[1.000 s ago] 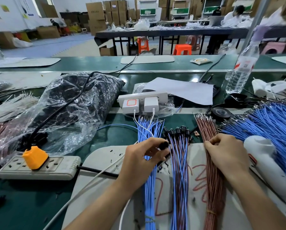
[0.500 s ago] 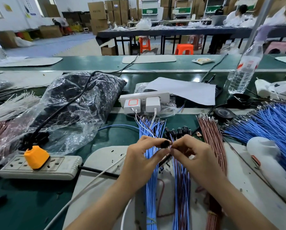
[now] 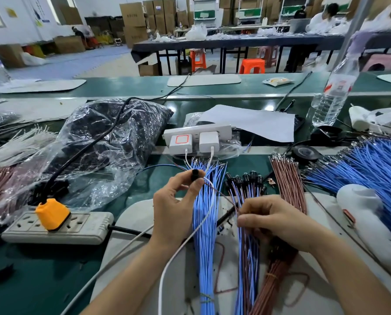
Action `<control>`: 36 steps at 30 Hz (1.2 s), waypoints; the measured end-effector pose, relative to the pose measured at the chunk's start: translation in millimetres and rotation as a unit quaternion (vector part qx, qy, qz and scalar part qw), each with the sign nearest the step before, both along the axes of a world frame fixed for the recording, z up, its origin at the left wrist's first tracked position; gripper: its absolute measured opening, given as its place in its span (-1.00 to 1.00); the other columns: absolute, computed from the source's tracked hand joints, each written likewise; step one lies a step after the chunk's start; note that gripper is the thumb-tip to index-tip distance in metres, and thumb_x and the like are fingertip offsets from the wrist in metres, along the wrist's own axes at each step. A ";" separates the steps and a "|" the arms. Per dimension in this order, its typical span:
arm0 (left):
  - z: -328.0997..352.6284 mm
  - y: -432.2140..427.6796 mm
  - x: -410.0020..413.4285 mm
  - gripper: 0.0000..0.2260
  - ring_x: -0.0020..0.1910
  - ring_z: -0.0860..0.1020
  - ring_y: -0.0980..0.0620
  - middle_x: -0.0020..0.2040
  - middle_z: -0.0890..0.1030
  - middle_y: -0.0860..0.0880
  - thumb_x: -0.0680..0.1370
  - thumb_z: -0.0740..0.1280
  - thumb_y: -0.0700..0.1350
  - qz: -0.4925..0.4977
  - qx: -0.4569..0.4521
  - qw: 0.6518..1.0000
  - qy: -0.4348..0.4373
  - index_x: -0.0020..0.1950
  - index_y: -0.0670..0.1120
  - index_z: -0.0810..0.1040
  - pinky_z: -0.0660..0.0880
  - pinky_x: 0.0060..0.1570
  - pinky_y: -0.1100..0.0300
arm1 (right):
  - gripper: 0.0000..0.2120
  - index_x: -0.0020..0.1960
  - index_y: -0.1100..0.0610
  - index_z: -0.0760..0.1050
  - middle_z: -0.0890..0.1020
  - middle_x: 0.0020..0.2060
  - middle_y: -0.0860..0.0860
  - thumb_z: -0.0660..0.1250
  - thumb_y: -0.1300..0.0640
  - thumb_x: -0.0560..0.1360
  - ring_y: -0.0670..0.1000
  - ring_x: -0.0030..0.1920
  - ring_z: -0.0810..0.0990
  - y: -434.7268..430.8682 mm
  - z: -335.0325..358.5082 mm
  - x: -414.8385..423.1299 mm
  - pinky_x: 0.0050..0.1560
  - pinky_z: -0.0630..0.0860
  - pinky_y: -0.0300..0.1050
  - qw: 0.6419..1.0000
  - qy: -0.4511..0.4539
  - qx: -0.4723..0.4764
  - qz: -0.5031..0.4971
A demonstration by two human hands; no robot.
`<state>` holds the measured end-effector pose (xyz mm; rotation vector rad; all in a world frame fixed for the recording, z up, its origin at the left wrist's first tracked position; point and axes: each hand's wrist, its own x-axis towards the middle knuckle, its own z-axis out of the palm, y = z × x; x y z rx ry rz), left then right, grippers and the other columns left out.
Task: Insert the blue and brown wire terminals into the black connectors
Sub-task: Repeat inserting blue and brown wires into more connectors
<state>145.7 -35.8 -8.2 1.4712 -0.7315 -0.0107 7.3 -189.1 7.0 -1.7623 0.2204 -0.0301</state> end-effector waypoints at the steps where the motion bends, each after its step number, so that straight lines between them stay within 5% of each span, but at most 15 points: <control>1: 0.2 0.2 -0.2 -0.83 -0.12 0.61 -0.05 -0.09 0.69 0.00 0.46 0.38 0.03 -0.001 -0.004 1.000 0.006 -0.01 0.02 0.65 0.54 0.01 -0.21 | -0.87 -0.24 0.12 0.55 0.60 -0.40 0.09 0.41 0.06 0.38 -0.06 -0.53 0.37 0.0 -0.8 0.2 -0.54 0.30 -0.33 1.000 -0.009 0.024 -0.017; 4: 1.5 0.0 -2.3 -0.85 -0.09 0.63 -0.01 -0.11 0.70 0.04 0.45 0.37 0.01 -0.003 -0.006 1.000 0.023 -0.01 0.06 0.64 0.56 0.02 -0.11 | -0.85 -0.18 0.15 0.48 0.61 -0.42 0.21 0.36 0.07 0.42 -0.07 -0.65 0.25 -0.2 -3.0 2.9 -0.66 0.17 -0.36 0.994 -0.032 0.075 -0.073; 9: -1.0 -1.5 -9.5 -0.86 -0.13 0.61 0.03 -0.10 0.68 -0.01 0.47 0.37 0.00 -0.030 0.022 0.999 -0.039 0.02 0.11 0.61 0.54 -0.02 0.11 | -0.88 -0.14 0.20 0.47 0.50 -0.52 0.11 0.31 0.14 0.44 -0.11 -0.69 0.24 -5.7 -5.2 5.8 -0.68 0.15 -0.38 0.949 -0.072 0.220 -0.215; 18: -2.8 -2.2 -13.8 -0.81 -0.03 0.58 0.08 -0.07 0.66 -0.01 0.47 0.36 -0.04 -0.066 0.073 0.990 -0.100 0.07 0.02 0.62 0.44 -0.01 0.35 | -0.83 -0.04 0.23 0.56 0.59 -0.35 0.08 0.18 0.25 0.56 -0.11 -0.46 0.48 -19.5 -7.4 6.2 -0.45 0.47 -0.31 0.813 -0.189 0.437 -0.336; 22: -3.7 -1.7 -12.9 -0.83 -0.01 0.57 0.15 -0.05 0.66 -0.01 0.48 0.42 -0.14 -0.073 0.111 0.985 -0.108 0.07 -0.04 0.65 0.40 0.01 0.41 | -0.79 -0.03 0.10 0.54 0.65 -0.35 0.14 0.13 0.10 0.61 -0.02 -0.48 0.54 -11.5 -4.0 6.9 -0.48 0.51 -0.25 0.831 -0.202 0.396 -0.334; 27: -2.8 -1.7 -12.4 -0.81 0.01 0.57 0.23 -0.04 0.66 0.07 0.47 0.44 -0.21 -0.073 0.133 0.981 -0.118 0.06 -0.03 0.65 0.39 0.04 0.44 | -0.78 0.01 0.24 0.54 0.64 -0.36 0.11 0.17 0.15 0.56 -0.03 -0.41 0.57 3.2 4.7 7.9 -0.35 0.55 -0.27 0.854 -0.263 0.320 -0.314; 36: -1.7 -1.9 -12.2 -0.75 -0.02 0.55 0.29 -0.08 0.63 0.19 0.45 0.45 -0.25 -0.074 0.146 0.977 -0.133 0.02 0.06 0.63 0.35 -0.02 0.51 | -0.78 -0.02 0.22 0.47 0.66 -0.34 0.13 0.17 0.10 0.50 0.06 -0.38 0.63 12.9 15.6 3.8 -0.31 0.60 -0.18 0.881 -0.300 0.223 -0.289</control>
